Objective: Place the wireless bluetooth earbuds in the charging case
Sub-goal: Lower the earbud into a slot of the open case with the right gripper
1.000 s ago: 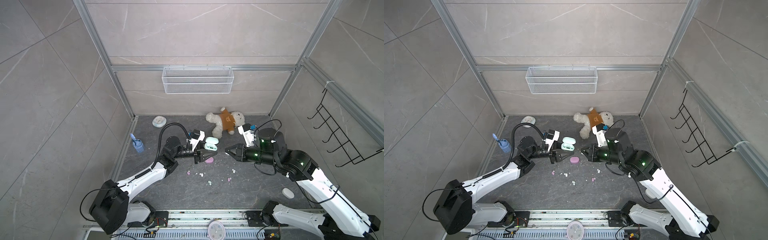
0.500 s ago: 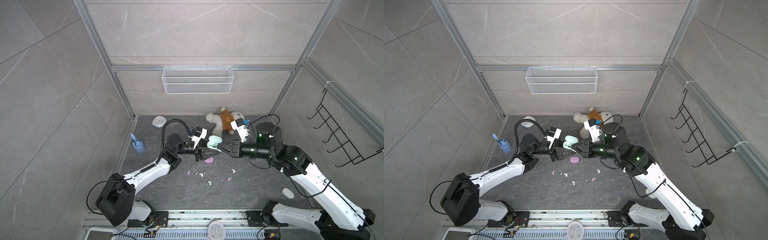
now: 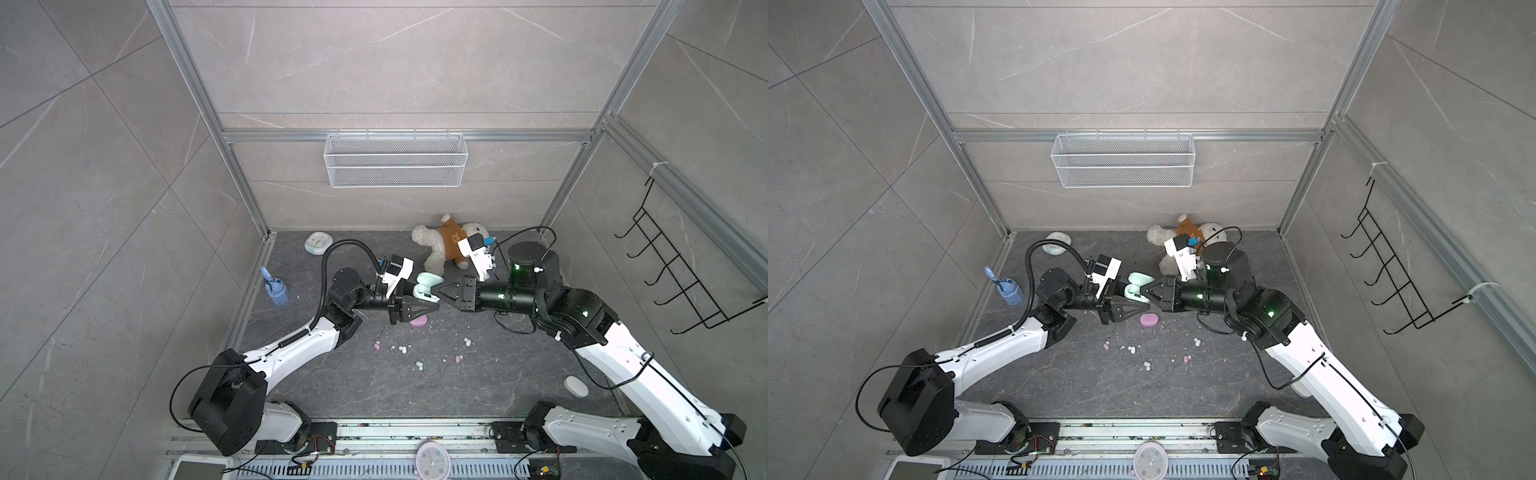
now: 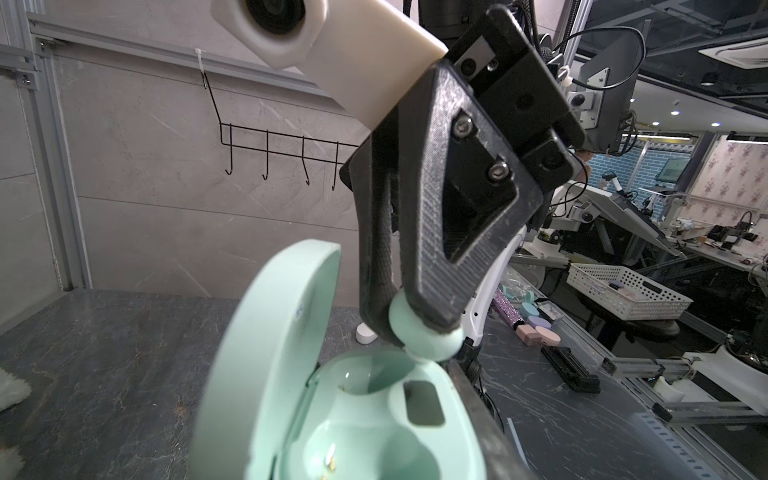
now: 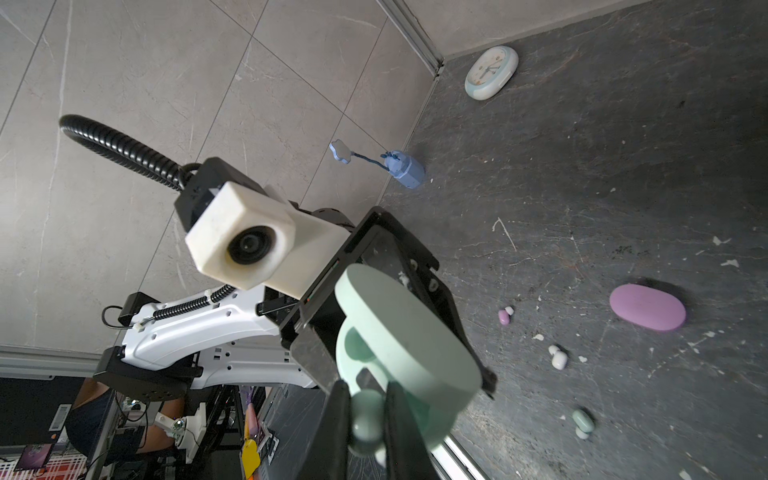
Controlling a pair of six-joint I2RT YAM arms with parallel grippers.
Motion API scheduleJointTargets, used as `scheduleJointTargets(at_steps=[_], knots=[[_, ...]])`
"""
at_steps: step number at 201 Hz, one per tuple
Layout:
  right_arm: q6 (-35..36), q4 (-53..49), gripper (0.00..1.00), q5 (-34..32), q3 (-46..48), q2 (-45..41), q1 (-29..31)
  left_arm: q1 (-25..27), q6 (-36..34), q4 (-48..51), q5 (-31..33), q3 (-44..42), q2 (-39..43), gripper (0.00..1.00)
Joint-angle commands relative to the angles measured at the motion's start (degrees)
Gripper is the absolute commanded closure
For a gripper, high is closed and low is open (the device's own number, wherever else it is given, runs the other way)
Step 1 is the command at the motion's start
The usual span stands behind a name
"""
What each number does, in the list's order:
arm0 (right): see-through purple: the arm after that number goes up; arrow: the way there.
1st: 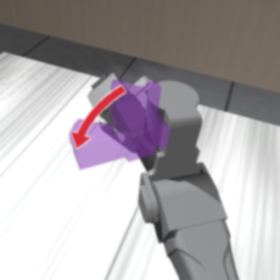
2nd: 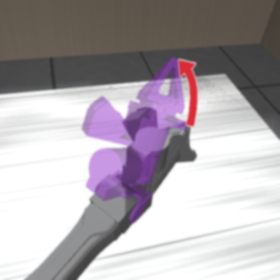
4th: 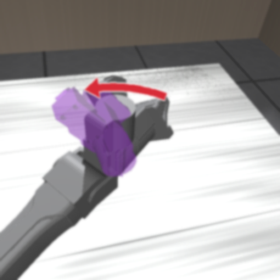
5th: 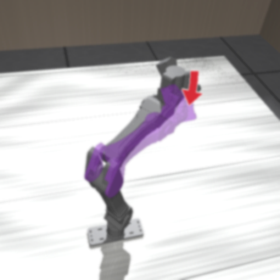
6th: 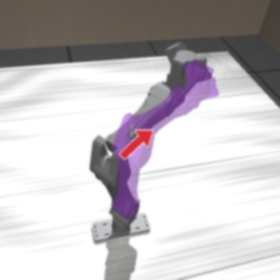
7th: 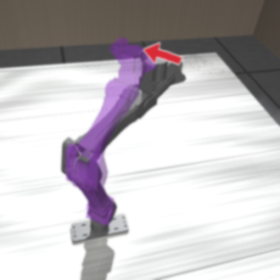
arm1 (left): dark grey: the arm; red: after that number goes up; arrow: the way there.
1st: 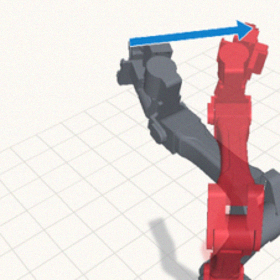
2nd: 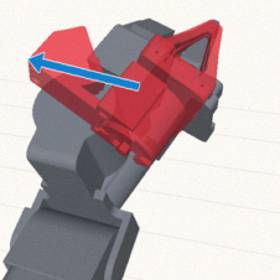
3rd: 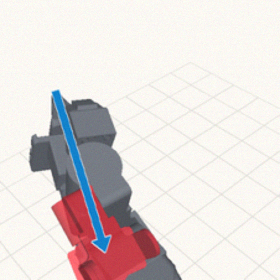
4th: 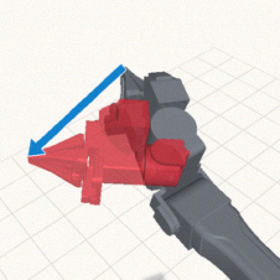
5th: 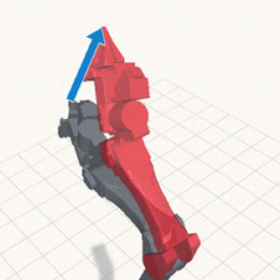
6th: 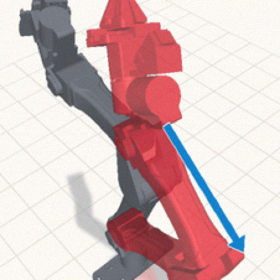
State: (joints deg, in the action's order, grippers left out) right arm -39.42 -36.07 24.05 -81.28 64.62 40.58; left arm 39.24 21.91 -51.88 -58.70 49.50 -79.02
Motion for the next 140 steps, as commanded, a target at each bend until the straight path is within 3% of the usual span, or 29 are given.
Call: scheduleJointTargets(at_steps=[1,72,140], knots=[[-0.50,1.17,0.86,0.11,-0.69,0.26,-0.26,0.84,0.15,-3.65,-1.46,-0.09,2.29,0.81],[-0.07,-0.65,0.85,0.20,-0.54,0.77,-0.30,0.94,-0.36,-3.06,-1.15,-0.18,3.42,0.81],[0.25,-2.09,0.61,-0.51,-1.61,1.10,-0.24,0.95,-0.53,-3.11,-0.93,-0.39,3.77,0.81]])
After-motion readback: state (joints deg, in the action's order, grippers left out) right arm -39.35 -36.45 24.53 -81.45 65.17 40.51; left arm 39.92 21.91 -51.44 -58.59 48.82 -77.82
